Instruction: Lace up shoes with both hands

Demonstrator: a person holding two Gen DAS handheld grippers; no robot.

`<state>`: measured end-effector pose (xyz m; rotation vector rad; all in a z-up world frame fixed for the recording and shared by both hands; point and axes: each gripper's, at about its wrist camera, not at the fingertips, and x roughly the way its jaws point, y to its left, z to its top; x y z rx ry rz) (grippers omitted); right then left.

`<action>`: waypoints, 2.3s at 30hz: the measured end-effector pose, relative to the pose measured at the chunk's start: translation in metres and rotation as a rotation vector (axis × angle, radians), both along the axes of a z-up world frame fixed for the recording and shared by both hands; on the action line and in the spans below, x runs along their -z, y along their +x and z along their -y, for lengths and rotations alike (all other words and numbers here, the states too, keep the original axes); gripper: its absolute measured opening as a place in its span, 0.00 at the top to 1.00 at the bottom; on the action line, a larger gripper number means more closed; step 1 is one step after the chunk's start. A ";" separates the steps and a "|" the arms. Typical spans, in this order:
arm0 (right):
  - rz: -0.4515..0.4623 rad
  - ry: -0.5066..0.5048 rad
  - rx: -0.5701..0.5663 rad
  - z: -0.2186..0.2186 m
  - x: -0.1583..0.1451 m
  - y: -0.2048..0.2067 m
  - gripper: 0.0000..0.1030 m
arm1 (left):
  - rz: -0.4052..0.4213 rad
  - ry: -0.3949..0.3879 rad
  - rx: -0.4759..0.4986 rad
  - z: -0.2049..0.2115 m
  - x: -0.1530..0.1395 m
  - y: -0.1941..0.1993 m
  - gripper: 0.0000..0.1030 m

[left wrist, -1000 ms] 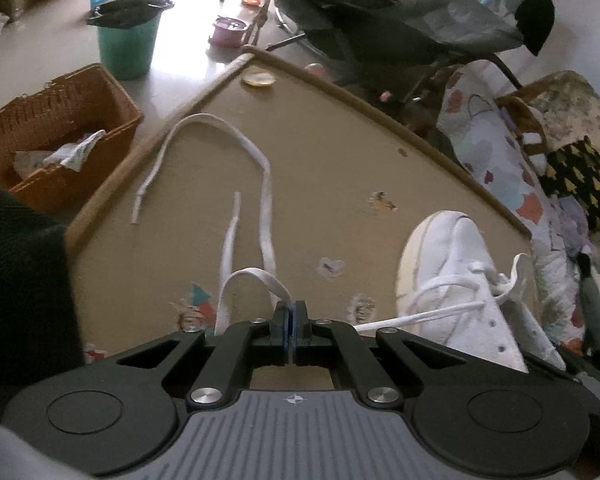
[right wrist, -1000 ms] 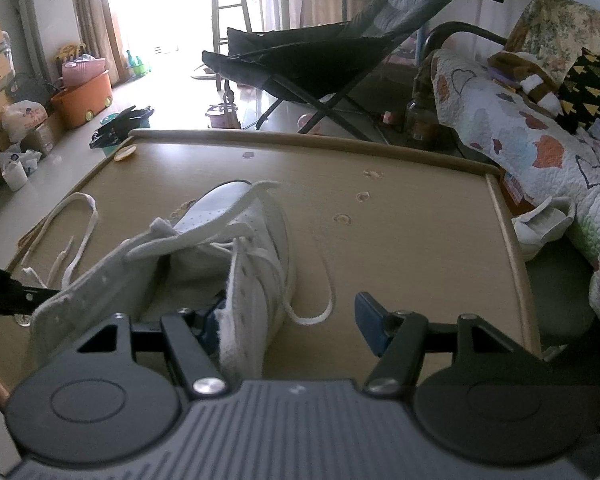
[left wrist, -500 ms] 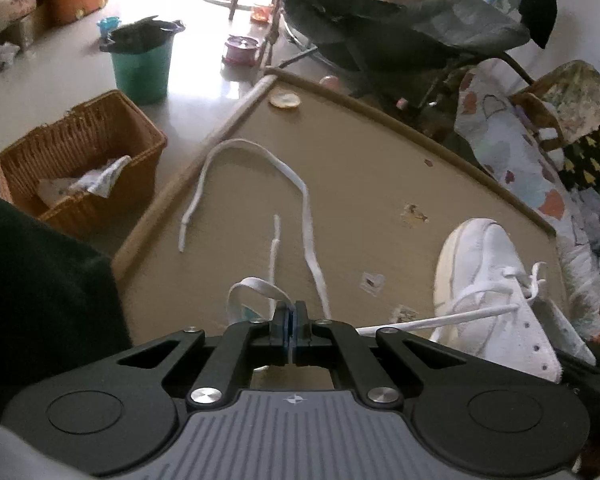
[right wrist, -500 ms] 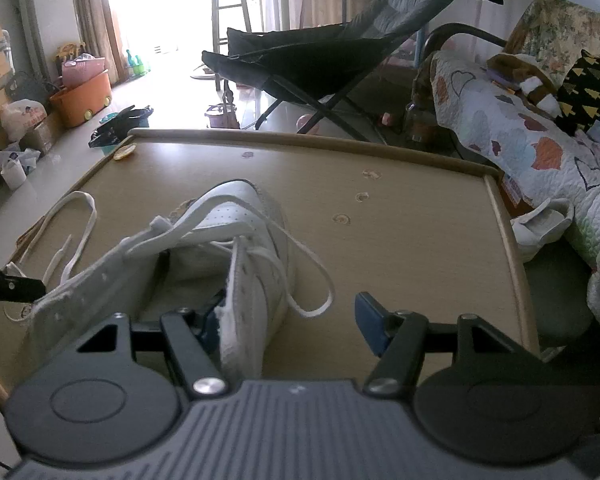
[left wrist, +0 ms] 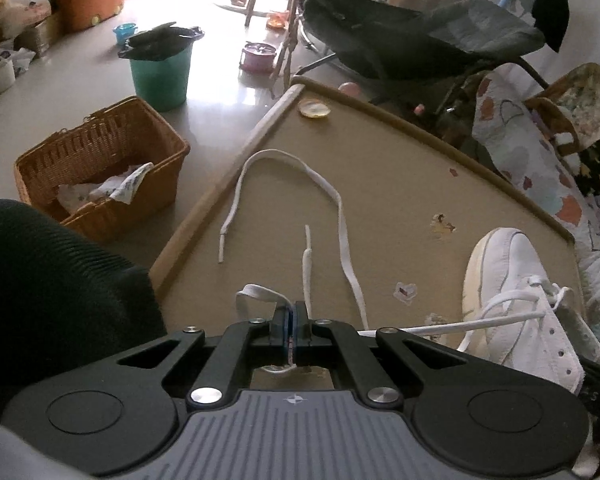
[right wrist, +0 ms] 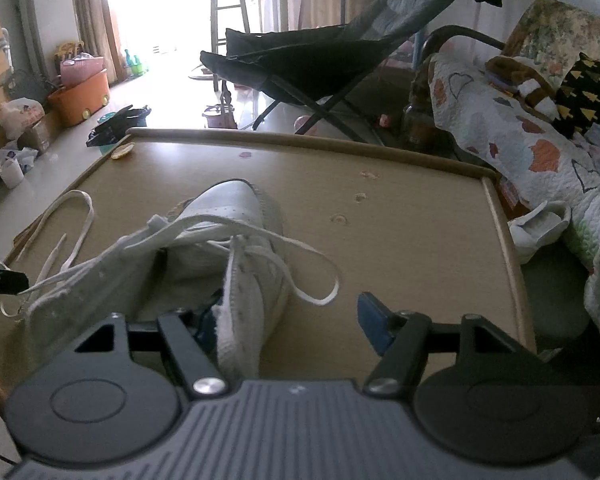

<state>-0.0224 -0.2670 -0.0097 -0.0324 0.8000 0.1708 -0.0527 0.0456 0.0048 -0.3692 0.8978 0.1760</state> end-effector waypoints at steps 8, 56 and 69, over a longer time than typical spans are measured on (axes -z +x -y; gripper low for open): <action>0.000 0.000 0.001 -0.001 0.001 0.001 0.33 | -0.005 0.003 -0.040 -0.010 -0.001 -0.005 0.98; -0.001 0.023 0.003 0.001 0.002 0.000 0.32 | 0.297 0.382 0.843 0.127 -0.036 -0.013 0.63; -0.001 0.027 0.009 0.000 0.003 -0.002 0.31 | 0.297 0.415 1.009 0.126 -0.044 0.004 0.89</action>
